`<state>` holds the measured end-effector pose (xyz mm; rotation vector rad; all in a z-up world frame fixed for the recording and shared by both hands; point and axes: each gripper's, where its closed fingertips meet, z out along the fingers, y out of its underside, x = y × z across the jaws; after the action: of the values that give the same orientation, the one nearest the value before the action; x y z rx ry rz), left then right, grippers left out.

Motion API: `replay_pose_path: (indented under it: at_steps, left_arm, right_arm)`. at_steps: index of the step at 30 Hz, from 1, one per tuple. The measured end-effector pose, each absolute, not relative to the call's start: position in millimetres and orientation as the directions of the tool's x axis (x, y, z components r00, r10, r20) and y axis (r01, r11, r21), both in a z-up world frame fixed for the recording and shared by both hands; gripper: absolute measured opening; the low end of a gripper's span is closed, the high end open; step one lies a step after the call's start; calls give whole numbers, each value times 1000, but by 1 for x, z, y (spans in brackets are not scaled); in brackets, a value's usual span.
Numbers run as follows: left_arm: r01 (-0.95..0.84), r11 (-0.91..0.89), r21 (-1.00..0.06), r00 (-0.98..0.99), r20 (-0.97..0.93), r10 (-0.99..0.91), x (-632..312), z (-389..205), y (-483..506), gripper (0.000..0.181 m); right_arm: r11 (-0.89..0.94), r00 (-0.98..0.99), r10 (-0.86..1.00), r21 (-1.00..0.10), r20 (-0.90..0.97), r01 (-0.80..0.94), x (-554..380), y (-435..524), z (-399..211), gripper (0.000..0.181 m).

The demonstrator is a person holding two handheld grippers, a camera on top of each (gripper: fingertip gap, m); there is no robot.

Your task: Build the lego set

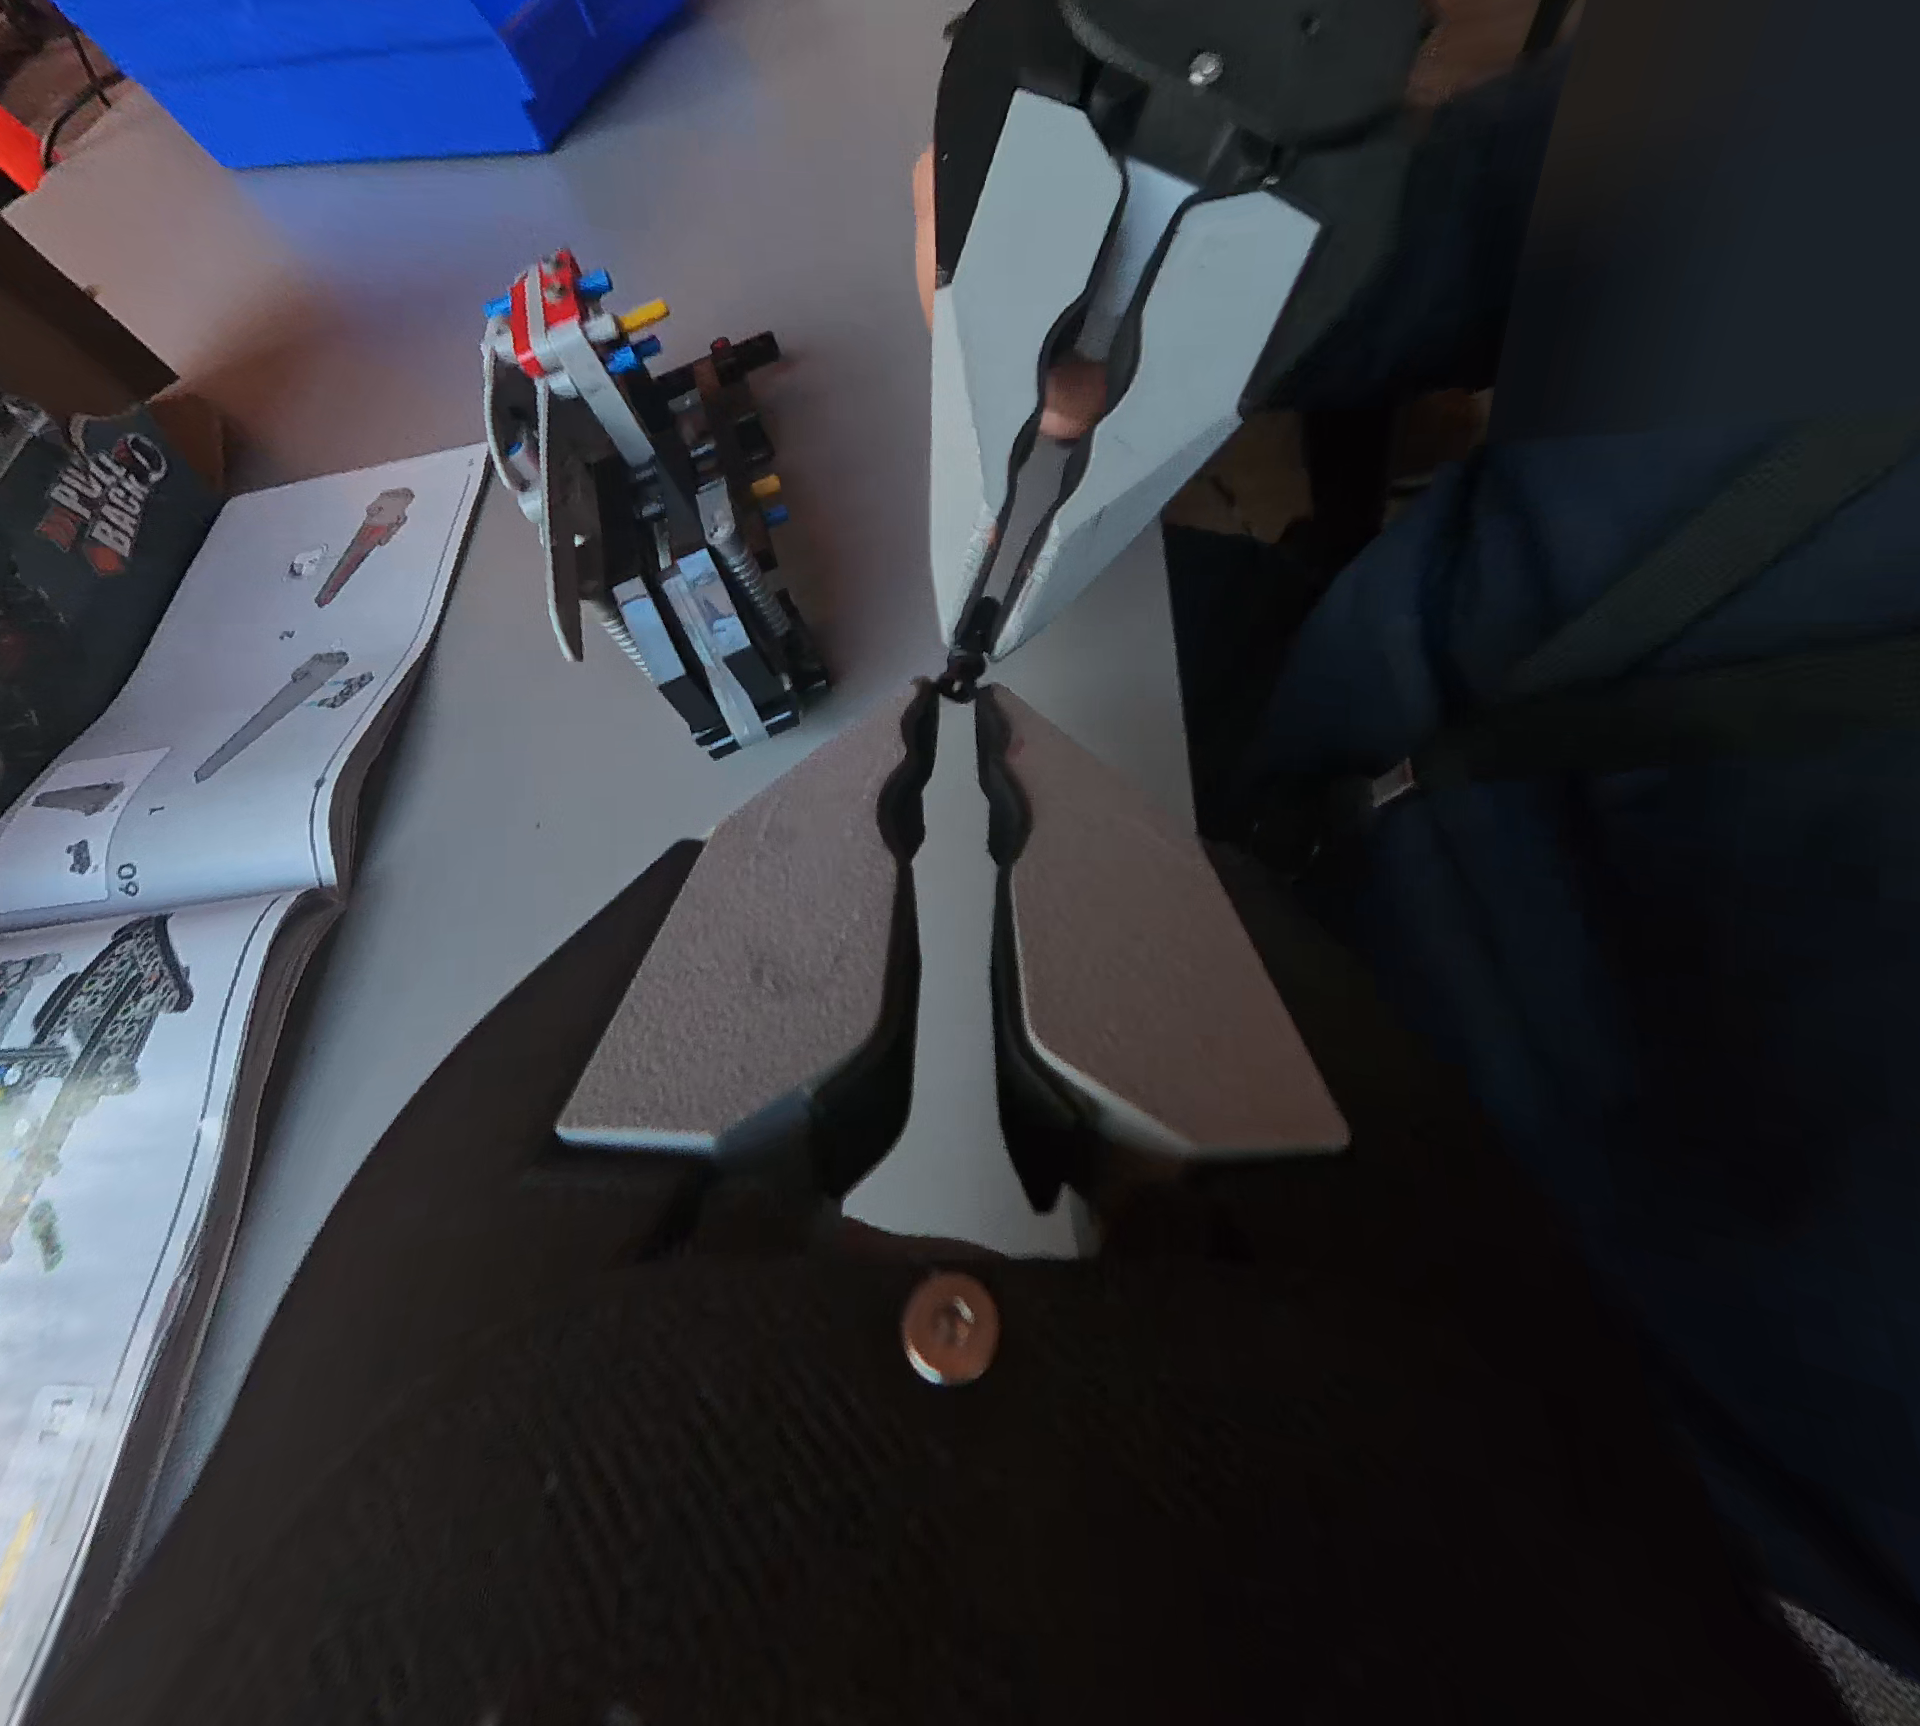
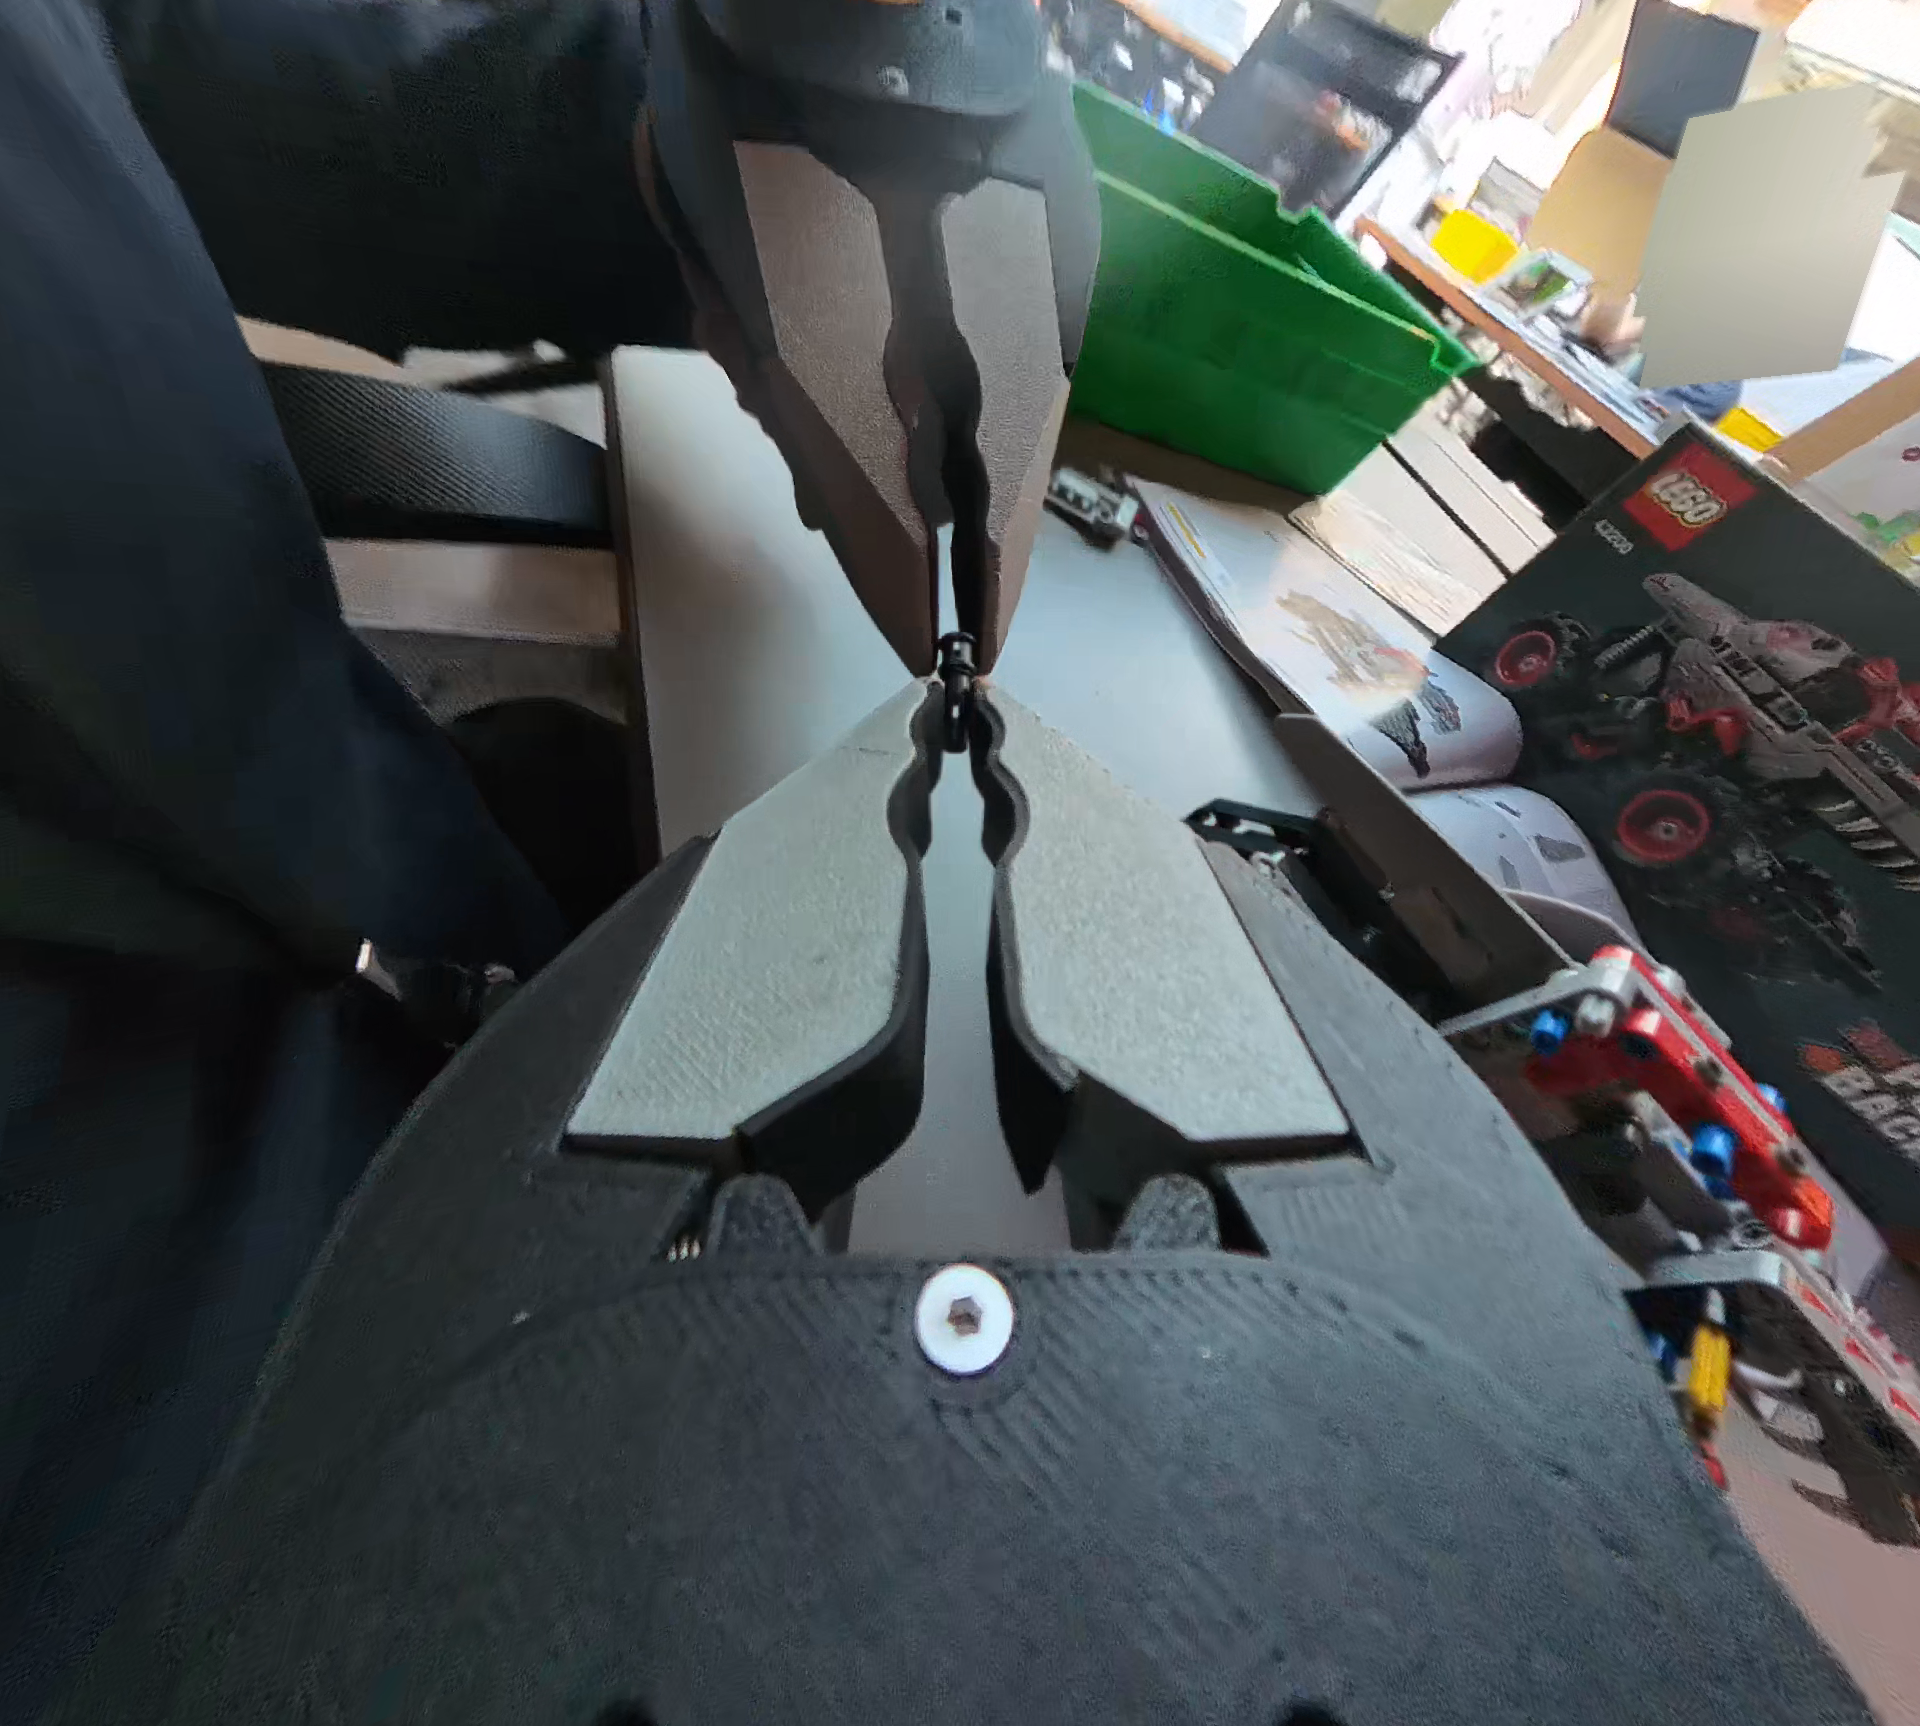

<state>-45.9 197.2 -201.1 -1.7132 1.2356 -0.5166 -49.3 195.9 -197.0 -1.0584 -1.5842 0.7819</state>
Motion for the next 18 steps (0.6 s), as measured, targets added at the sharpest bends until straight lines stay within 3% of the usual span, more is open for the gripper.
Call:
replay_pose_path:
  at_steps: [1, 6, 18]
  left_arm:
    - [-482, -59, -874, 402, -161, -901, -44, -196, 195, 0]
    - [-457, -82, -886, 441, -145, -886, -55, -194, 201, 4]
    - [-447, -93, -890, 478, -150, -866, -57, -197, 206, 18]
  right_arm:
    - [381, -96, 924, -904, 369, 192, -45, 194, -190, 2]
    - [244, -124, 961, -969, 246, -34, -19, 196, -155, 2]
    - [235, -99, 965, -969, 243, -81, -6, 196, -145, 2]
